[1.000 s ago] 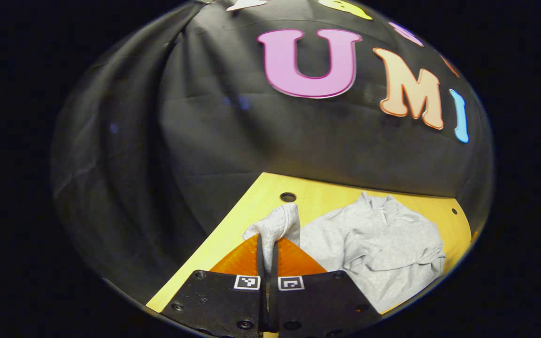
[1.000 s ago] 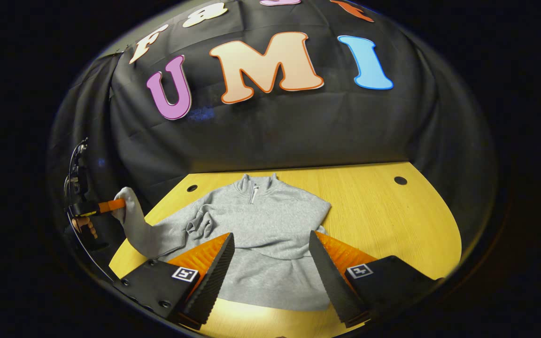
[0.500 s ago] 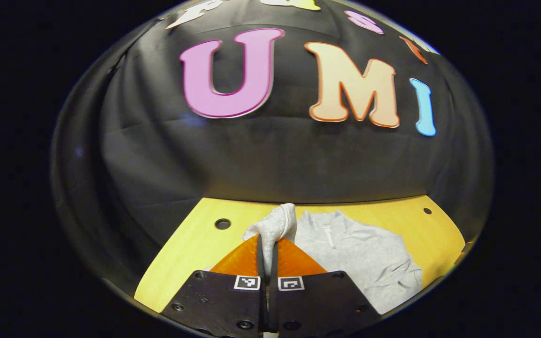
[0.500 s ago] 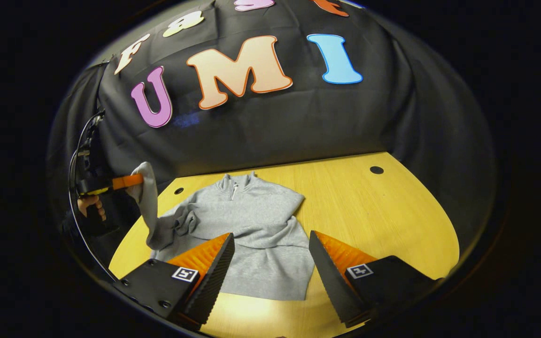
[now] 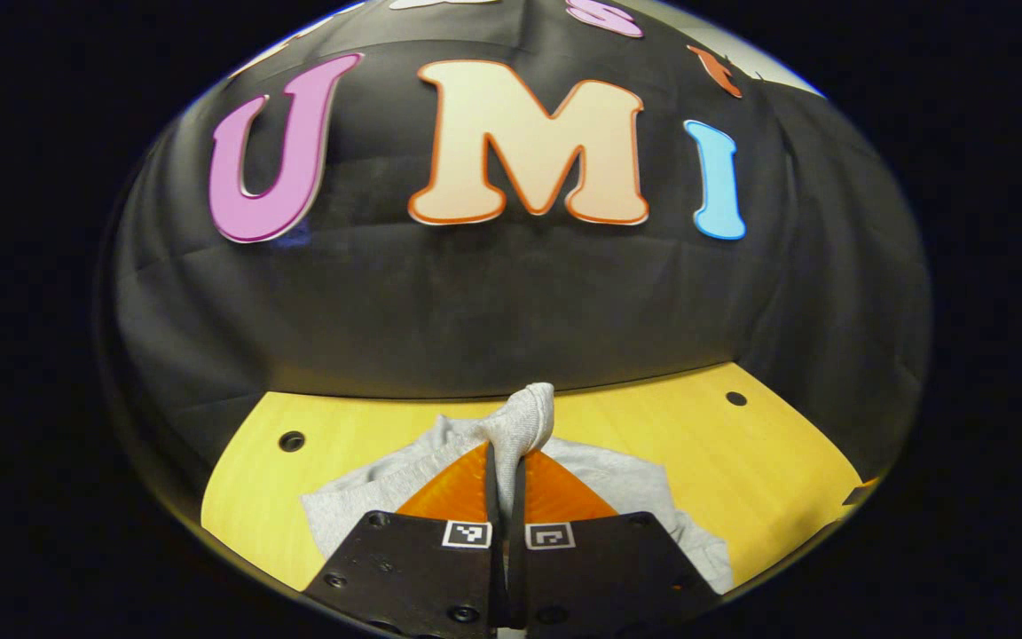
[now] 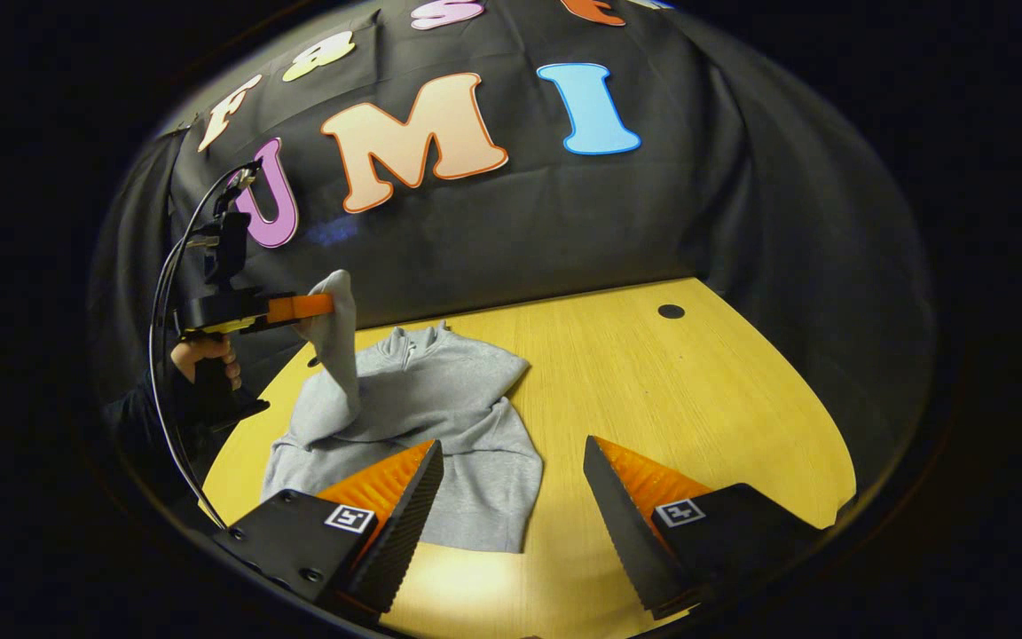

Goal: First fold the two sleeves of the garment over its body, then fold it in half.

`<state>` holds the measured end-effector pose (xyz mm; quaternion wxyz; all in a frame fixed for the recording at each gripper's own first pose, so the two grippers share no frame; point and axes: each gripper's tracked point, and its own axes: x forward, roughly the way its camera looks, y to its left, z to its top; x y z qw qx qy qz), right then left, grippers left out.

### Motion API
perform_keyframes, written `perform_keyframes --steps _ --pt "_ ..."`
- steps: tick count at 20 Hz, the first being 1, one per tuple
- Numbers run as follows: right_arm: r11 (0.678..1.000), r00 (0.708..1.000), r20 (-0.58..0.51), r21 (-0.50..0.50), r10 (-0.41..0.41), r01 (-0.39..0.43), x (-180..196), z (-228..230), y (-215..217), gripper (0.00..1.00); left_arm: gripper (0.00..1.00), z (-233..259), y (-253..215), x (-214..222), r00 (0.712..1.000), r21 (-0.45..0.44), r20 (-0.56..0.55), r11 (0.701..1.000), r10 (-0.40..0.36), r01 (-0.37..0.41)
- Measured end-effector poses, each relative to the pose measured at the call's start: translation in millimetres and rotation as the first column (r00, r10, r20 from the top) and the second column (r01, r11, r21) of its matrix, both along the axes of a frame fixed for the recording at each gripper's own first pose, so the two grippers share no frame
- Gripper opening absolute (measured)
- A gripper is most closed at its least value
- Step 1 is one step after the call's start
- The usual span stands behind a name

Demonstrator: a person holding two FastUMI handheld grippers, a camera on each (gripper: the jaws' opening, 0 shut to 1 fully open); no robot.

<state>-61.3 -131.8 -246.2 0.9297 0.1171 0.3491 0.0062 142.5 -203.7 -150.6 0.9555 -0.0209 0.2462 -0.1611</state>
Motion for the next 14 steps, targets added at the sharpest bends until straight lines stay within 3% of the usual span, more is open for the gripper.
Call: perform_keyframes --steps 5,12,13,14 --pt "1.0 1.0 -0.021 0.007 -0.022 0.022 -12 -9 -17 0.99 0.0 -27 -58 -2 0.996 -0.028 -0.056 0.998 -0.062 0.061" --pt "1.0 0.999 -0.039 0.008 0.001 -0.001 -13 -17 -18 0.99 0.02 -68 -84 -7 0.987 -0.016 -0.134 0.996 -0.085 0.084" --pt "1.0 0.999 -0.045 0.01 0.008 -0.008 -11 -19 -15 0.99 0.05 -70 -87 -10 0.985 -0.03 -0.139 0.995 -0.098 0.095" --pt "1.0 0.999 -0.048 0.012 0.015 -0.015 -10 -21 -13 0.99 0.28 -68 -92 -11 0.983 -0.06 -0.134 0.991 -0.123 0.116"
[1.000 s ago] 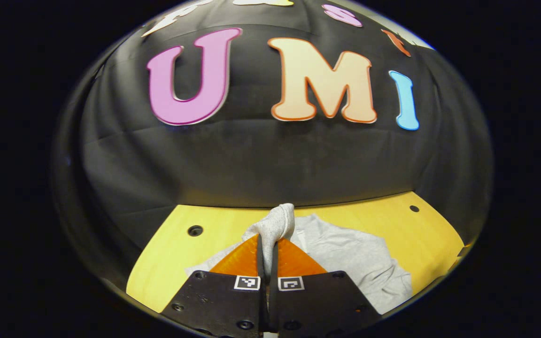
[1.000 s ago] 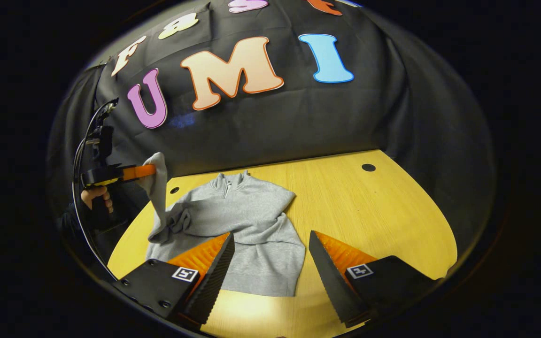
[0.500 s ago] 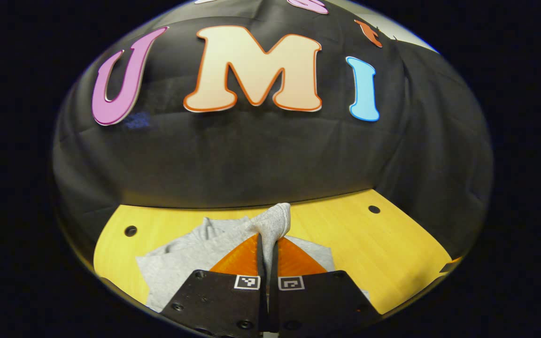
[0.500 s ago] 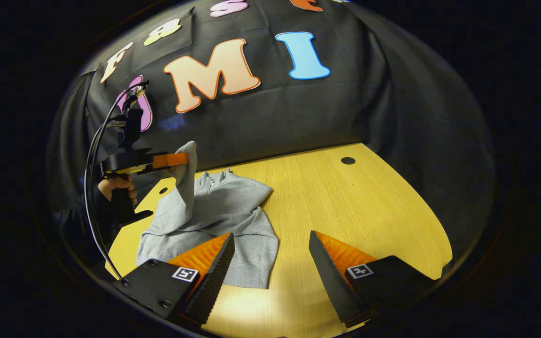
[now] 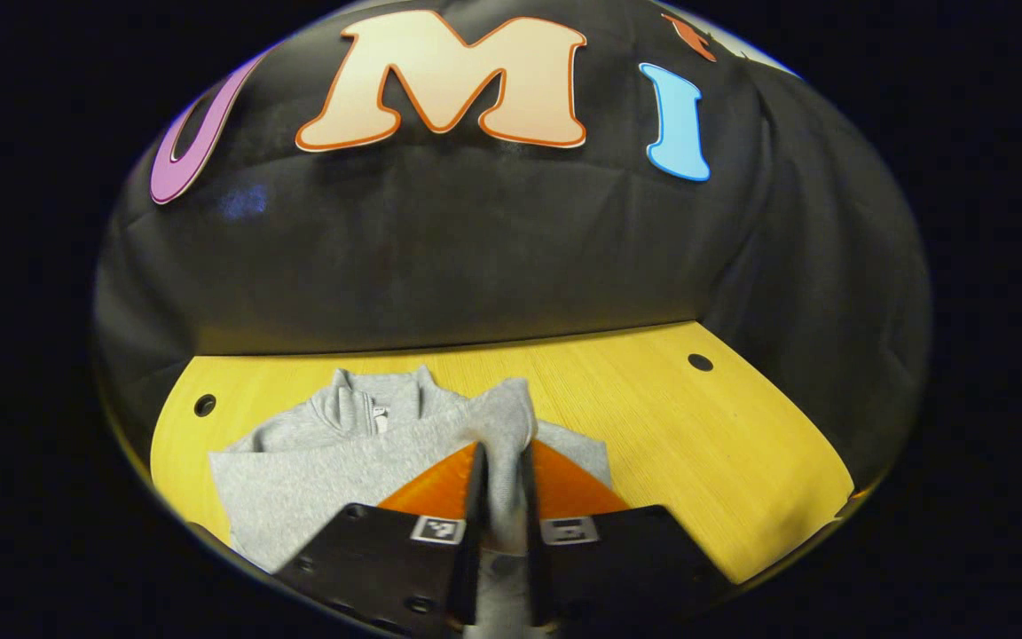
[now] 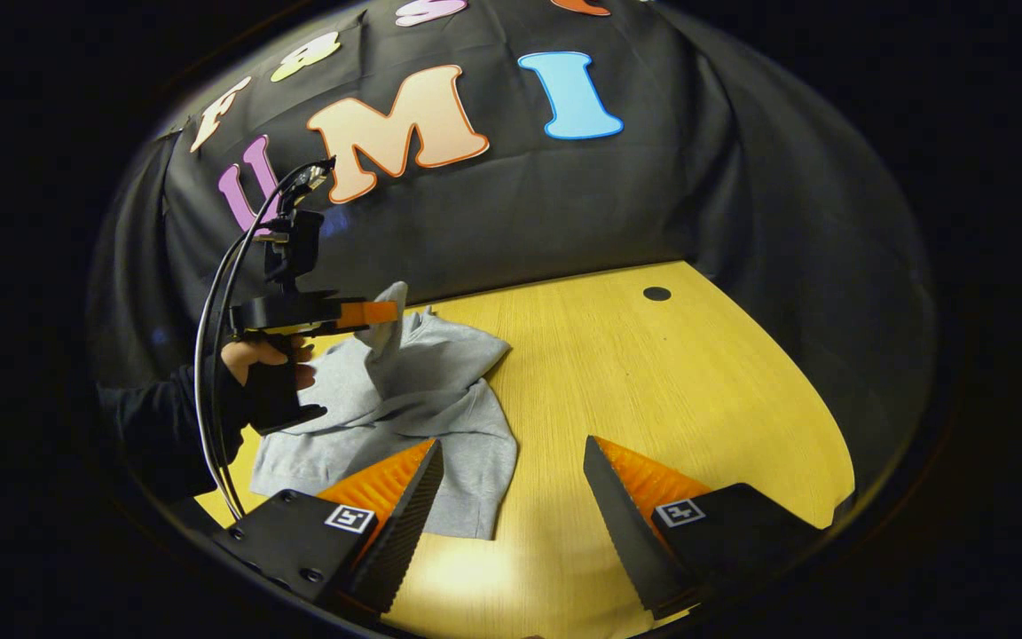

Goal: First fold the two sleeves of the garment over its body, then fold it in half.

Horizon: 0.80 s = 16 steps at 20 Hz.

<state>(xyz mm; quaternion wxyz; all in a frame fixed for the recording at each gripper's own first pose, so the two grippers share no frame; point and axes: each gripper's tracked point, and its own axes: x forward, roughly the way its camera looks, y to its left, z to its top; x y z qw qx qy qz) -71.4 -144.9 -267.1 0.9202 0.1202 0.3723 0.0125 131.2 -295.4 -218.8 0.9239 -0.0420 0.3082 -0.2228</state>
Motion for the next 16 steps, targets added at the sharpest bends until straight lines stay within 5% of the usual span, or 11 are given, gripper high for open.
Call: perform_keyframes --steps 3,16 --pt "1.0 1.0 0.0 0.007 0.016 -0.016 8 -3 9 0.99 0.97 16 17 4 0.997 0.004 0.075 1.0 0.022 -0.023" --pt "0.996 0.997 0.003 -0.031 0.079 -0.079 34 -23 53 0.98 0.94 17 190 -87 0.978 0.055 0.11 0.981 0.179 -0.185"
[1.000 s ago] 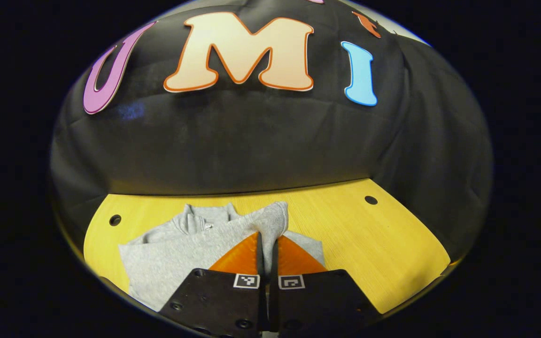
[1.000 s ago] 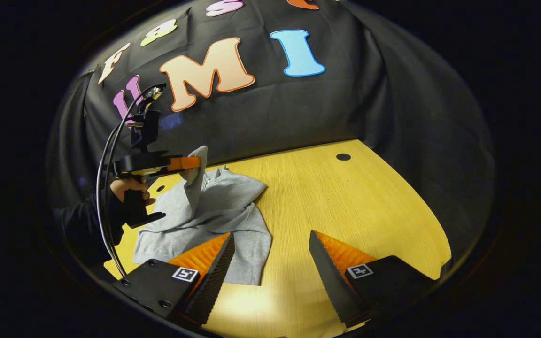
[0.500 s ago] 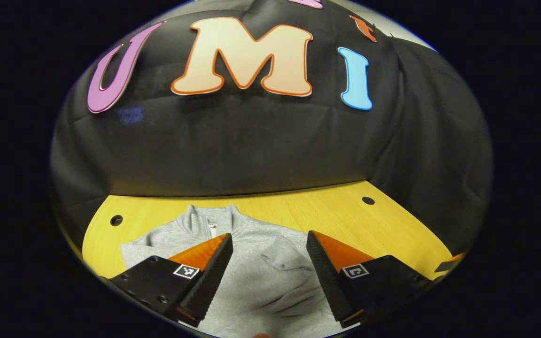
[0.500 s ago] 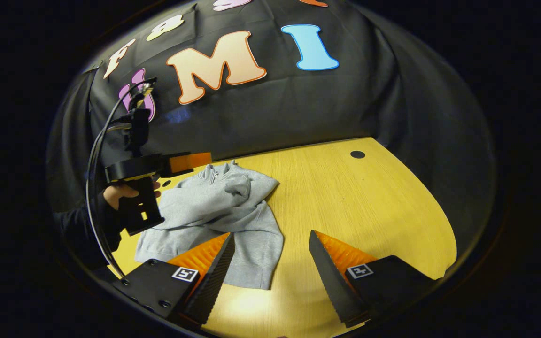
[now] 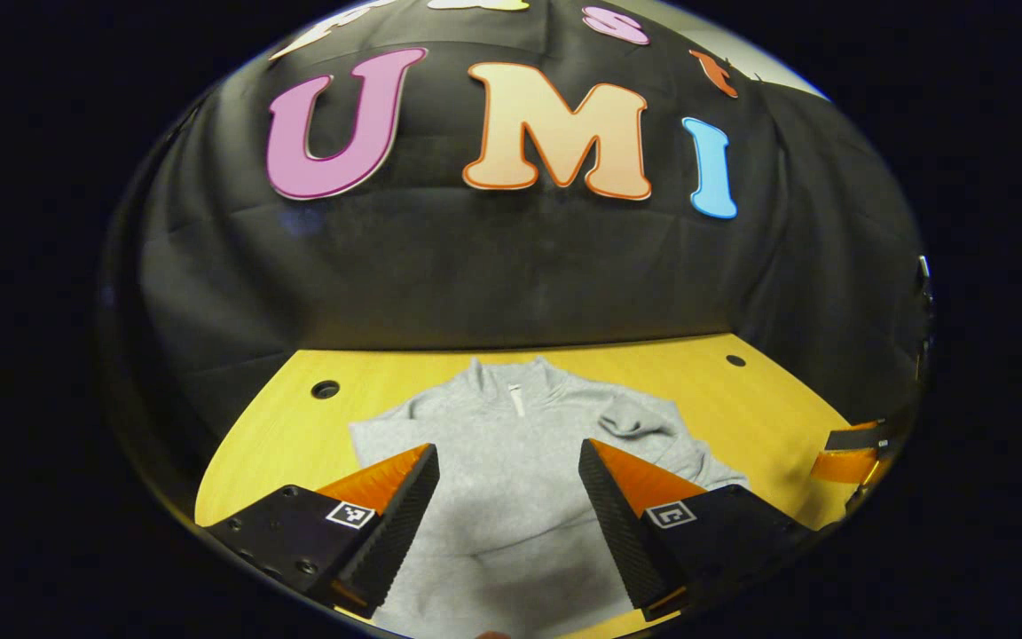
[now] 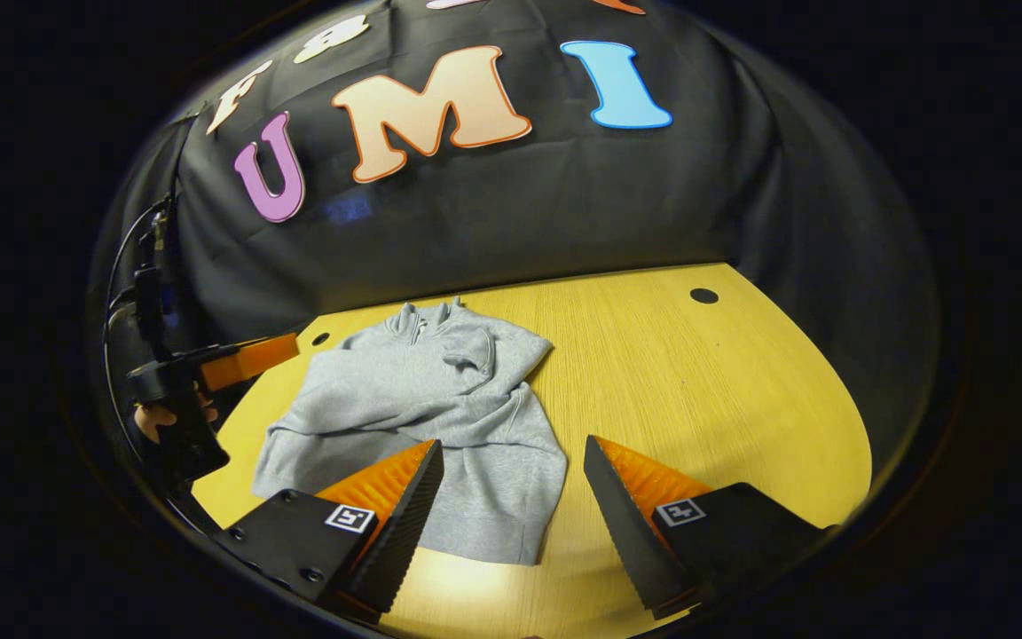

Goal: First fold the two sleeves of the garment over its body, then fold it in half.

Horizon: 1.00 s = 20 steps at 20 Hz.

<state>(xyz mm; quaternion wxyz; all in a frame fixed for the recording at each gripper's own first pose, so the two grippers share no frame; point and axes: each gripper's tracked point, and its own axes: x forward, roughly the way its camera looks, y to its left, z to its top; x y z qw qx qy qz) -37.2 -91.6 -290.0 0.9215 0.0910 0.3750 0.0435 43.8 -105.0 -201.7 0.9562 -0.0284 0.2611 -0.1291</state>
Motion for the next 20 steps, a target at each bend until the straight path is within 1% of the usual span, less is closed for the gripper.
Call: perform_keyframes --steps 1,2,3,4,7,12,13,16,19,20 --pt "1.0 1.0 -0.002 -0.013 0.01 -0.01 -2 -5 3 0.95 0.94 -8 11 -8 1.0 0.001 -0.017 1.0 0.018 -0.017" --pt "0.999 1.0 -0.006 -0.025 0.02 -0.02 -3 -9 6 0.96 0.95 -16 21 -16 0.999 0.005 -0.038 0.999 0.038 -0.038" --pt "0.999 1.0 -0.01 -0.034 0.027 -0.027 -4 -13 10 0.99 0.95 -24 33 -27 0.997 0.006 -0.057 0.998 0.058 -0.058" --pt "0.999 0.999 -0.015 -0.039 0.034 -0.034 -6 -16 13 0.96 0.95 -32 44 -38 0.994 0.013 -0.08 0.997 0.078 -0.077" --pt "0.998 0.998 -0.043 -0.048 0.049 -0.051 -13 -32 23 0.99 0.95 -58 73 -70 0.982 0.04 -0.139 0.991 0.131 -0.126" --pt "0.995 0.994 -0.094 -0.075 0.057 -0.064 -26 -54 28 0.99 0.95 -100 99 -122 0.956 0.074 -0.242 0.985 0.168 -0.154" --pt "0.995 0.993 -0.105 -0.078 0.057 -0.065 -29 -59 28 0.96 0.95 -107 103 -130 0.95 0.085 -0.259 0.984 0.173 -0.156" --pt "0.993 0.99 -0.13 -0.092 0.056 -0.068 -34 -68 29 0.96 0.95 -125 106 -140 0.939 0.103 -0.294 0.982 0.18 -0.156" --pt "0.992 0.985 -0.16 -0.1 0.057 -0.074 -43 -78 30 0.96 0.95 -135 108 -152 0.928 0.1 -0.324 0.982 0.184 -0.159" --pt "0.992 0.985 -0.165 -0.103 0.057 -0.075 -45 -80 29 0.99 0.95 -140 107 -154 0.923 0.095 -0.34 0.983 0.179 -0.156"
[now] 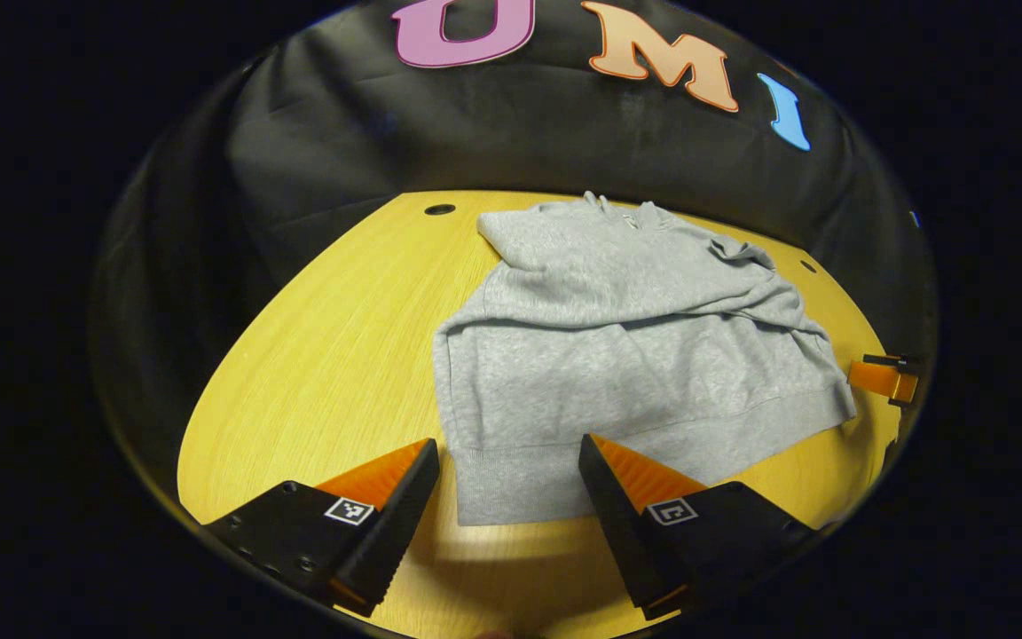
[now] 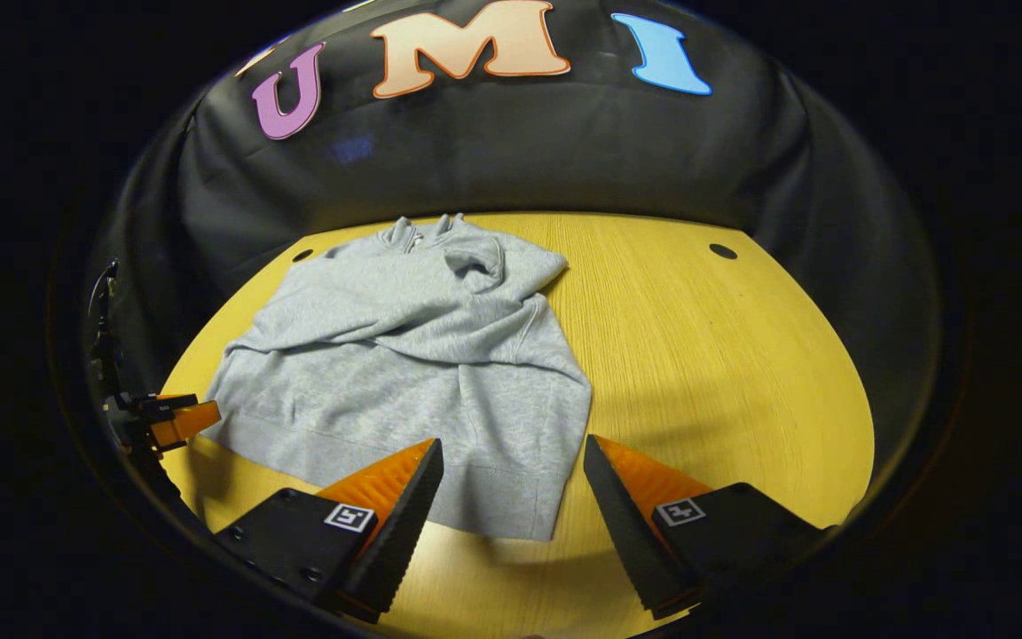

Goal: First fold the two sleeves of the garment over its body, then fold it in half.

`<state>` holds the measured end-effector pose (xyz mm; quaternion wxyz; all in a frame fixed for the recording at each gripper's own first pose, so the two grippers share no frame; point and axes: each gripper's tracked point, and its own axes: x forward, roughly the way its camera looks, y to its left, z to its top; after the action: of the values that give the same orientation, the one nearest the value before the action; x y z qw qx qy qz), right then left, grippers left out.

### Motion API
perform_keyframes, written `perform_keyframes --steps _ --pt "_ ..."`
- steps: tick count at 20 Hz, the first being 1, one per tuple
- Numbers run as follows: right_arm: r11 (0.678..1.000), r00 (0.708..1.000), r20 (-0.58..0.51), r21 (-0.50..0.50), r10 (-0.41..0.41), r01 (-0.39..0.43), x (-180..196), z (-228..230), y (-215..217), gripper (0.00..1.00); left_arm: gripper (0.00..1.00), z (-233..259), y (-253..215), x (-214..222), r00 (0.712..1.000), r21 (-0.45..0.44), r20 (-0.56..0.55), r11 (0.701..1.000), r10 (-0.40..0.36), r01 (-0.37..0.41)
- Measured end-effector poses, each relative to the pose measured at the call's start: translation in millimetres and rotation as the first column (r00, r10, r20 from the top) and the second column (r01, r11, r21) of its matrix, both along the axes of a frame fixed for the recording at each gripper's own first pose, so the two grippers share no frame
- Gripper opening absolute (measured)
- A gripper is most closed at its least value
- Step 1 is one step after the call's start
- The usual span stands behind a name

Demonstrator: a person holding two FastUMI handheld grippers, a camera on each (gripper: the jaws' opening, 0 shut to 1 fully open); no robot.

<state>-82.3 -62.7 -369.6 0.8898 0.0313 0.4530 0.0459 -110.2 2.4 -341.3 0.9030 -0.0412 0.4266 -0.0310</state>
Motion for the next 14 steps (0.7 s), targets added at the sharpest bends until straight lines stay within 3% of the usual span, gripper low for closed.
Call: perform_keyframes --steps 7,11,12,13,14 --pt "1.0 0.997 -0.076 -0.015 -0.002 0.0 -16 -26 1 0.99 0.95 -3 -2 1 1.0 -0.011 0.017 1.0 -0.01 0.01" --pt "0.999 0.995 -0.102 -0.033 0.022 -0.025 -24 -32 2 0.96 0.91 -4 -4 1 0.999 -0.011 0.013 0.999 -0.035 0.035" --pt "0.999 0.995 -0.096 -0.024 0.041 -0.043 -21 -28 7 0.99 0.86 -5 -7 3 0.999 -0.017 0.014 0.999 -0.039 0.04" --pt "0.998 0.993 -0.101 -0.02 0.061 -0.063 -25 -32 12 0.84 0.83 -4 -10 4 0.999 -0.022 0.012 0.999 -0.047 0.047" --pt "0.997 0.992 -0.094 -0.003 0.078 -0.079 -25 -31 18 0.77 0.7 -3 -12 6 0.998 -0.027 0.02 0.998 -0.056 0.056"
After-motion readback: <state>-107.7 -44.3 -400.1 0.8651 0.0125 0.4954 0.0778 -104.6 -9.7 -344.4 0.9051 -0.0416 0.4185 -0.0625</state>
